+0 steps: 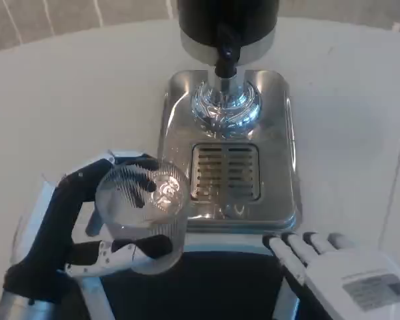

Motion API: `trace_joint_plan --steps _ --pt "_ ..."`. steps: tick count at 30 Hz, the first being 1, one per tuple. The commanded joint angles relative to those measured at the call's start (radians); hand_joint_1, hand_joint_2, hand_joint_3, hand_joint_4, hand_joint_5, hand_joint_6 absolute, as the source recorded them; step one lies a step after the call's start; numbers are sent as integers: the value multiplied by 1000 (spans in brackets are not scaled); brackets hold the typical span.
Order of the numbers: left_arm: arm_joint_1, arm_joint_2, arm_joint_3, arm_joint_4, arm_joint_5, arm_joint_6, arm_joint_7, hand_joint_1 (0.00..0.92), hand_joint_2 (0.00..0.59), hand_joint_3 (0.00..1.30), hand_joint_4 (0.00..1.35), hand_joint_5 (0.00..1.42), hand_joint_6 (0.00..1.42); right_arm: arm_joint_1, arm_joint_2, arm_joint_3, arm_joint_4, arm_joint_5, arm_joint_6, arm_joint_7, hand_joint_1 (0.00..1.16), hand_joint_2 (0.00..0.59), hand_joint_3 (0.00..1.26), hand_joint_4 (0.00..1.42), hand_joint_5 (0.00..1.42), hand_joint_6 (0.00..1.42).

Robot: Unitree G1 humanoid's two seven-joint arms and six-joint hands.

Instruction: Grasp the cup under the faucet to collect the drink, then remove the cup.

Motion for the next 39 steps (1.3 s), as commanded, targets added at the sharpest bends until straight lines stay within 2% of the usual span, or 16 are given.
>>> trace_joint_plan --steps 1,10,14,28,39 --pt "-76 -17 -4 80 43 -8 74 618 0 973 1166 1403 1424 15 12 -23 -17 20 -29 1 301 477 0 0 0 0" --pt "-220 -13 -24 258 139 -7 219 618 0 972 1166 1403 1424 -58 7 -25 -16 28 -16 104 297 477 0 0 0 0" --pt "-310 -9 -47 382 186 -6 295 618 0 972 1166 1403 1424 -88 5 -26 -17 30 -10 134 293 479 0 0 0 0" --pt "-535 -22 -169 695 251 10 485 618 0 972 1166 1403 1424 -114 1 -63 -17 45 -5 183 276 484 0 0 0 0" --pt "-637 -64 -230 828 247 33 532 618 0 973 1166 1403 1424 -124 -6 -63 -14 36 21 208 270 484 0 0 0 0"
